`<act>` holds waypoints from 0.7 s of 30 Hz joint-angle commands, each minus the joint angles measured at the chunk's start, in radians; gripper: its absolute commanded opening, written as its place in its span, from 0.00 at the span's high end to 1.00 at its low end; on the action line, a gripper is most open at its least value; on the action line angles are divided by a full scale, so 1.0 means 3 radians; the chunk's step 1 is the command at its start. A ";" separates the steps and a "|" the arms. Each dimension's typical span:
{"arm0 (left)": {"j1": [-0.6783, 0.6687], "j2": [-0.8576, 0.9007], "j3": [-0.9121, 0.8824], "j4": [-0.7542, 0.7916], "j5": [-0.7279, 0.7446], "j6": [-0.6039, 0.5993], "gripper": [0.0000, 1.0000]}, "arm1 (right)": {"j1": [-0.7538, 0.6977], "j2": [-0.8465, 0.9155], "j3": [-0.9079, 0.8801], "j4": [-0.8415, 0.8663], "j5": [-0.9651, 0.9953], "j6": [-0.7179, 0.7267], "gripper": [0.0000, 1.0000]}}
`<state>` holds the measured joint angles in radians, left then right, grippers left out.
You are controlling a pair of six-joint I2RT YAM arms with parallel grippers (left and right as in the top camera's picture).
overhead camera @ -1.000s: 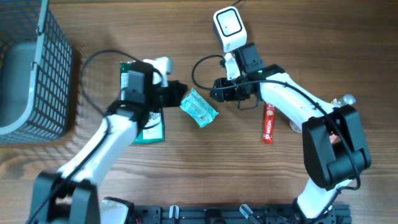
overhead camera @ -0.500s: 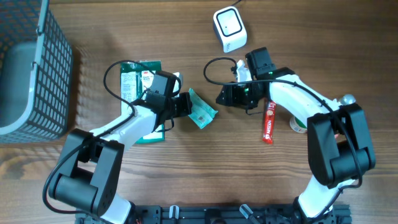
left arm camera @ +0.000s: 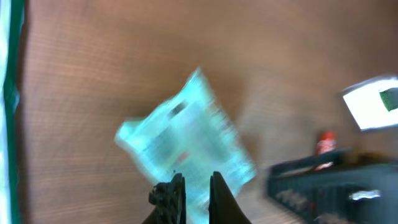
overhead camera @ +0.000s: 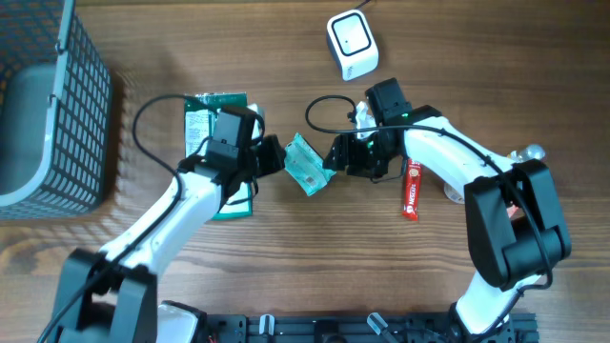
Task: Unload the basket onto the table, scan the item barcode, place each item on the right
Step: 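Bring both grippers down to either end of the wipes pack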
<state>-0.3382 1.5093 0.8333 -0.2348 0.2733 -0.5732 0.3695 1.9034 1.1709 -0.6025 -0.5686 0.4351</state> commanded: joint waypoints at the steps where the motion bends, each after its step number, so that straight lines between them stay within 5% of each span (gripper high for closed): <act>1: 0.0010 -0.0028 -0.0004 0.0340 -0.0139 0.0065 0.96 | 0.0069 -0.0097 -0.0024 0.0076 -0.0031 0.0178 0.34; 4: -0.0031 0.0242 -0.0004 0.0572 -0.0553 0.0064 0.96 | 0.0069 -0.0097 -0.0025 0.0111 -0.0029 0.0360 0.29; 10: -0.0032 0.0779 -0.0004 0.1025 -0.0568 0.0062 0.96 | 0.0322 -0.0095 -0.0156 0.0436 0.0114 0.0963 0.31; 21: -0.0034 0.0800 -0.0004 0.0553 -0.0556 0.0064 0.94 | 0.0567 -0.0095 -0.0224 0.0637 0.0799 0.1152 0.31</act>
<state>-0.3412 1.7432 0.8349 -0.0517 0.1162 -0.5663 0.5400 1.9015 1.1091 -0.4168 -0.3878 0.7670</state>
